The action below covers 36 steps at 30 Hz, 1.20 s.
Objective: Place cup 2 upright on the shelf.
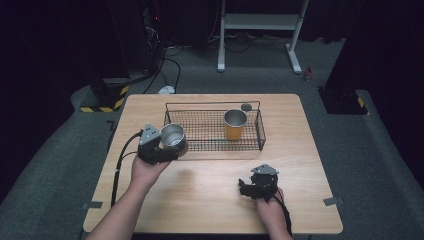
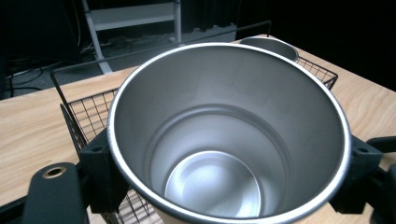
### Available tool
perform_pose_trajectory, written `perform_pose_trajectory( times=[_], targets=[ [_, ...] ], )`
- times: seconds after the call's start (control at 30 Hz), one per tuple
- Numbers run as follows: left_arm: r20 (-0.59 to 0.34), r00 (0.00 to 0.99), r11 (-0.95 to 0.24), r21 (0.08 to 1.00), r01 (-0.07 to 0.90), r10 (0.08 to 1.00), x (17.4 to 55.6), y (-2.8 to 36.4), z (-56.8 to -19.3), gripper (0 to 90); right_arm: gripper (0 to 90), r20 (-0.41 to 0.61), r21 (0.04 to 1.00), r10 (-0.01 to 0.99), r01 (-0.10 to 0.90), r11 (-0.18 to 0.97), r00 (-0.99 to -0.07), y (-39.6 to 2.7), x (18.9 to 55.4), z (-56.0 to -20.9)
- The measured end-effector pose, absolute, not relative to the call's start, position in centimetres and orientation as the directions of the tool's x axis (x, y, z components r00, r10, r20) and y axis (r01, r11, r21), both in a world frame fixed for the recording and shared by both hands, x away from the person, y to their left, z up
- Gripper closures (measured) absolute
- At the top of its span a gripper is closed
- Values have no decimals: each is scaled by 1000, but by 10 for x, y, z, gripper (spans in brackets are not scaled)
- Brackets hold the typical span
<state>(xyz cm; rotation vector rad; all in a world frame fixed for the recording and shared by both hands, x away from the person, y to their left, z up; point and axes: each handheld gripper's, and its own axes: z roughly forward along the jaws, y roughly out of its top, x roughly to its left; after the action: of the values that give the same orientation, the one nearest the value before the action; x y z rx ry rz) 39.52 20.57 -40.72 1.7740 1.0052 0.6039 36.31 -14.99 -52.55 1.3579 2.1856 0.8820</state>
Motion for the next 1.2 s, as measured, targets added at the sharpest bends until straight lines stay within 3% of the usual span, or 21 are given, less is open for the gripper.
perform_pose_trajectory(
  times=[1.2],
  targets=[
    [-19, 495, -202, 899, 389, 869, 461, 192, -407, 187, 120, -18, 700, 892, 631, 334, -452, -149, 366, -525]
  ],
)
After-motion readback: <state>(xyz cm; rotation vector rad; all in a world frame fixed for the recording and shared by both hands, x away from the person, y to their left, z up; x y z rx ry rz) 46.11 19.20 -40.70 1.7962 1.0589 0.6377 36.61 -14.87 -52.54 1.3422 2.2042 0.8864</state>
